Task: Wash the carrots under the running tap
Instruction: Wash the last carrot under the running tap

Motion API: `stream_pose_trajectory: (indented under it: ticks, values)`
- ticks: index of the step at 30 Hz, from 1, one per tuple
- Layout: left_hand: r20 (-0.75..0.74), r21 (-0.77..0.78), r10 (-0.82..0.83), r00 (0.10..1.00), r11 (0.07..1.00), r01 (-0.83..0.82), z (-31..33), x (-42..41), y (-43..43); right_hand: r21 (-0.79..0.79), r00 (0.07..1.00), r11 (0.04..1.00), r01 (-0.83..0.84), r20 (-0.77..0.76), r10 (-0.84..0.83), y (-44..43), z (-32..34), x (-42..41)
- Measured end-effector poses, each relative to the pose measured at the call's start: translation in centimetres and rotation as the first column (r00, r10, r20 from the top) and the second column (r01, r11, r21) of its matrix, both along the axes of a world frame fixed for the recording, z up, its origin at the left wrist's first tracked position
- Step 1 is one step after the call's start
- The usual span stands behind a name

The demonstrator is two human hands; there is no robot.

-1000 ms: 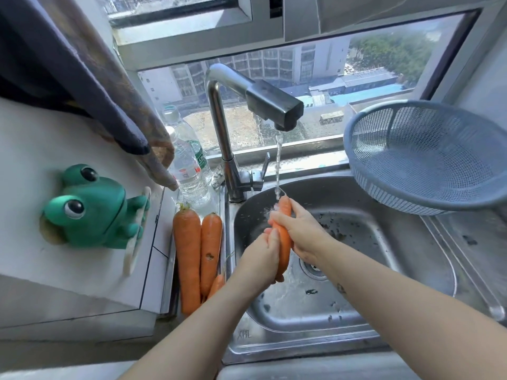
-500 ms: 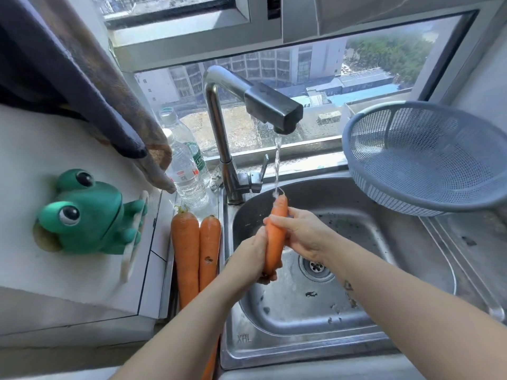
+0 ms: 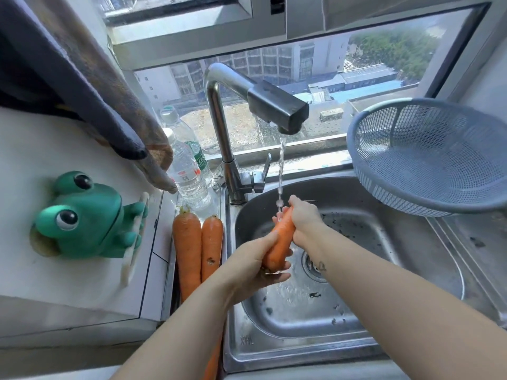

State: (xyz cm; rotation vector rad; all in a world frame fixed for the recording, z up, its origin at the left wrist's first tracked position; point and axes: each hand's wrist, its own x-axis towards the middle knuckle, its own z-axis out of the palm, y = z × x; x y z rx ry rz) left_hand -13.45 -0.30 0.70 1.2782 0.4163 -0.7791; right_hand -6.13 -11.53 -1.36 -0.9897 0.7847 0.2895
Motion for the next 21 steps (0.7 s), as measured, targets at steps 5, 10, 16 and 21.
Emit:
stream_pose_trajectory:
  ticks: [5,10,16,21]
  values:
    - [0.286,0.262,-0.284,0.915,0.942,0.211,-0.2,0.8,0.4,-0.124,0.999,0.992,0.027,-0.033,-0.031,-0.4,-0.1,0.3]
    - [0.255,0.35,-0.231,0.939,0.927,0.133,-0.2,2.4,-1.3,-0.061,0.99,0.989,0.132,-0.047,-0.135,-1.0,-0.6,0.4]
    - [-0.147,-0.139,-0.126,0.981,0.985,0.105,0.5,3.7,-1.2,-0.023,0.988,0.989,0.147,-0.05,-0.148,-3.1,-0.6,0.3]
    - [0.016,-0.268,-0.189,0.982,0.945,0.186,0.3,3.7,-0.4,0.008,0.971,0.973,0.232,-0.057,-0.231,-3.9,-0.4,0.3]
